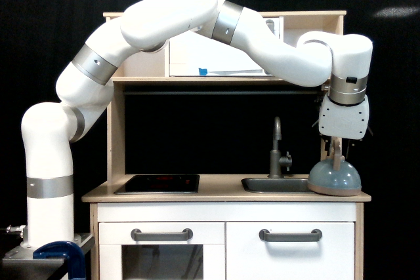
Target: Place the teapot on the stove
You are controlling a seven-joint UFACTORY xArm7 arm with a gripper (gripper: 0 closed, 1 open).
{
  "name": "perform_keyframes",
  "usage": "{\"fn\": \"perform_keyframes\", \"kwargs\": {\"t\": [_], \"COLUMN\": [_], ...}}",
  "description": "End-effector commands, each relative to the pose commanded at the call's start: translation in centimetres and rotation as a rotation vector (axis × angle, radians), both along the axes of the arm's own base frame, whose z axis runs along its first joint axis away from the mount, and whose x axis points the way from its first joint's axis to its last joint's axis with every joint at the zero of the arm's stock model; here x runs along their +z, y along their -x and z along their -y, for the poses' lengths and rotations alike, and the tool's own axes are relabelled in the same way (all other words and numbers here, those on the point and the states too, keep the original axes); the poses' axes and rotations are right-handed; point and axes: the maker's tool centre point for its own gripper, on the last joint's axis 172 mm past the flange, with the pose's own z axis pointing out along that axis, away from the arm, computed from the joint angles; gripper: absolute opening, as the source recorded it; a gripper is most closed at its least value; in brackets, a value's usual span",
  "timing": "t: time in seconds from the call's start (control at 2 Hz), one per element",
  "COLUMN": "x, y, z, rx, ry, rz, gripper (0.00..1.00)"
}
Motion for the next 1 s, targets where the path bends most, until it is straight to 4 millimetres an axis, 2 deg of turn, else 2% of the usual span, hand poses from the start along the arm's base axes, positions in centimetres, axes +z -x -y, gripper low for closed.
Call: {"fn": "perform_keyframes", "kwargs": {"t": [0.5, 1.0], "x": [-0.2, 1.8], "y": [0.5, 2.9], "z": [-0.9, -1.0], "rx": [0.0, 0.0], "ry": [0.0, 0.0], "rz": [0.0, 0.0], "gripper": [0.0, 0.0]}}
